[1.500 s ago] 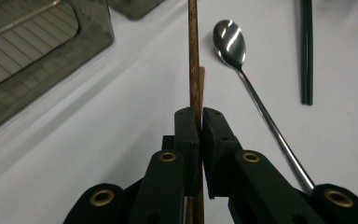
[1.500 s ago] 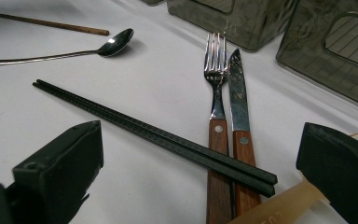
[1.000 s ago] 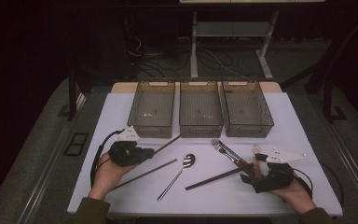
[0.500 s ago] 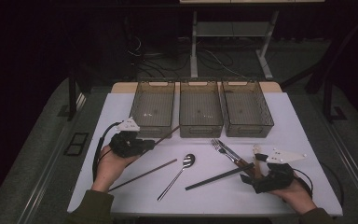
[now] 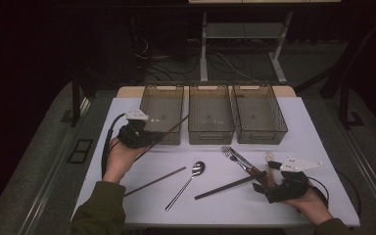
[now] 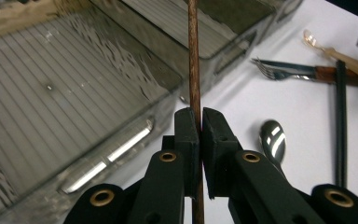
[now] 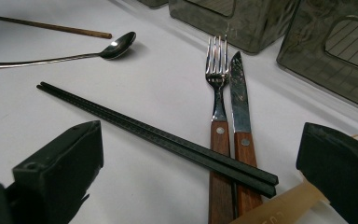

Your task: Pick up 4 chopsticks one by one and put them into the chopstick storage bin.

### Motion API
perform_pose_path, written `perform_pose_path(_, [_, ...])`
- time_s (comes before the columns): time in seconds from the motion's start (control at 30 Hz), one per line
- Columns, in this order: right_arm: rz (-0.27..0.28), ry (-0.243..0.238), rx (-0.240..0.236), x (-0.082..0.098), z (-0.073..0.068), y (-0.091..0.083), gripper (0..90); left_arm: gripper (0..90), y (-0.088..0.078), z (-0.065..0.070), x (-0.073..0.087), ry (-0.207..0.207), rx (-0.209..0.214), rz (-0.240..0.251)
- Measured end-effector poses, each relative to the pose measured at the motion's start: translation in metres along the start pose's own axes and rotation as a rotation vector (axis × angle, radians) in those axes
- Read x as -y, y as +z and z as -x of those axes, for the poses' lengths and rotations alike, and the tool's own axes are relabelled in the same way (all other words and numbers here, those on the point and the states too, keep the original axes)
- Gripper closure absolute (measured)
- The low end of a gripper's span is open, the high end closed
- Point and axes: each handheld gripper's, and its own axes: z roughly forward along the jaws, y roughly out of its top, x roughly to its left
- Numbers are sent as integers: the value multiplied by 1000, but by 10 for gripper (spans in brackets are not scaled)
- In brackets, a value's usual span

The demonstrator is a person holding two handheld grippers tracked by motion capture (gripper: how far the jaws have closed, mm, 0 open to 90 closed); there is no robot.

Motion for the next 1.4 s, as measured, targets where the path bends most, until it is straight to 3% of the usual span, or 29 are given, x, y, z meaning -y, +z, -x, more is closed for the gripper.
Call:
perform_pose_path(0.57, [8,7,-7,0,1,0,8,847,19,-28,-42,-18,-55,-7])
perform_pose_path(0.83, [9,10,-9,0,1,-1,8,847,28,-44,-54,-44,-73,9])
perform_pose_path(1.0, [13,12,-11,0,1,-1,8,847,34,-56,-60,-88,-88,28])
perform_pose_path(1.33, [15,13,-14,0,1,-1,8,847,48,-73,-77,-119,-142,25])
perform_pose_path(1.4, [15,14,-16,0,1,-2,8,847,52,-75,-79,-105,-155,19])
